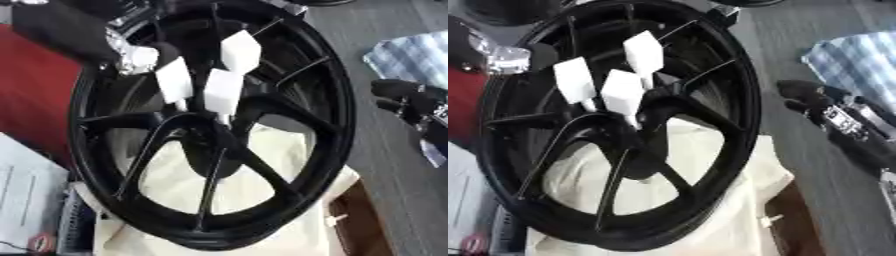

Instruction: Pull the pin out of the wheel hub.

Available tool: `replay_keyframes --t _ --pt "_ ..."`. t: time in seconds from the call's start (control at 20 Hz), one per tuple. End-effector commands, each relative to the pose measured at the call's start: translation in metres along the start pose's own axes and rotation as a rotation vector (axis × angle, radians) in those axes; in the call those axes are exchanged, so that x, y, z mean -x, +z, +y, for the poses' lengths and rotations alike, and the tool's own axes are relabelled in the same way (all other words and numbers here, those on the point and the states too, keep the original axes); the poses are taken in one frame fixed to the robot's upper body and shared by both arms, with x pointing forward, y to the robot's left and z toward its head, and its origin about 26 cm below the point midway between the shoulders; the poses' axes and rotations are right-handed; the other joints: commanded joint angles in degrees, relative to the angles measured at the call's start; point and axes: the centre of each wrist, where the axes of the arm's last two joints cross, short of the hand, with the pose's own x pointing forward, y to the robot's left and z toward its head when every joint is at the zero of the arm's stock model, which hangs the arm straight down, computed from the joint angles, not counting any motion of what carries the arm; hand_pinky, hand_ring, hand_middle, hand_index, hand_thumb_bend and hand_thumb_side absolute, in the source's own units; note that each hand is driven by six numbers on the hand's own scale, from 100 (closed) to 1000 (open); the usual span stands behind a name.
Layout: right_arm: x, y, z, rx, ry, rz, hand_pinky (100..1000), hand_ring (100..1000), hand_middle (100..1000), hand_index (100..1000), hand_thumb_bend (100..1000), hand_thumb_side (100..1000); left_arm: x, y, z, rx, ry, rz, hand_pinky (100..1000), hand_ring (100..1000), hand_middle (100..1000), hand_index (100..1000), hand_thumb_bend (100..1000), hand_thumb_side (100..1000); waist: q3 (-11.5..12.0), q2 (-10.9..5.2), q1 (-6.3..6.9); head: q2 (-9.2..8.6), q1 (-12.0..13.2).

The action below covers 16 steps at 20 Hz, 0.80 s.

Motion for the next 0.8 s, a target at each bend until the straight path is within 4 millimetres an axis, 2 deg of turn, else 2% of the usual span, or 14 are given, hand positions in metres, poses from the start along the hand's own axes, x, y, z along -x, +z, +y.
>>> replay_keyframes --t 0.05,0.2,0.45,0.8 --pt "-0.009 -0.001 -0.004 -0.015 0.032 -0.008 1000 997 918 796 100 749 0.004 -0.007 0.004 0.102 0.068 0.094 897 842 770 872 332 757 0.12 -1.6 -0.13 0.42 0.16" --pt "-0.009 -0.001 -0.004 -0.015 0.03 -0.004 1000 997 918 796 100 752 0.006 -0.017 -0.001 0.135 0.078 0.089 901 848 779 877 361 790 0.15 -1.46 -0.04 0.66 0.29" --pt "-0.009 -0.002 -0.003 -0.016 0.03 -0.005 1000 997 918 796 100 753 0.015 -0.032 -0.01 0.178 0.09 0.118 920 868 802 893 464 819 0.03 -1.17 -0.01 0.76 0.46" --pt "-0.009 -0.003 -0.003 -0.015 0.028 -0.006 1000 998 917 796 100 757 0.021 -0.043 -0.021 0.222 0.083 0.116 917 866 791 881 529 840 -0.14 -0.83 -0.14 -0.46 -0.2"
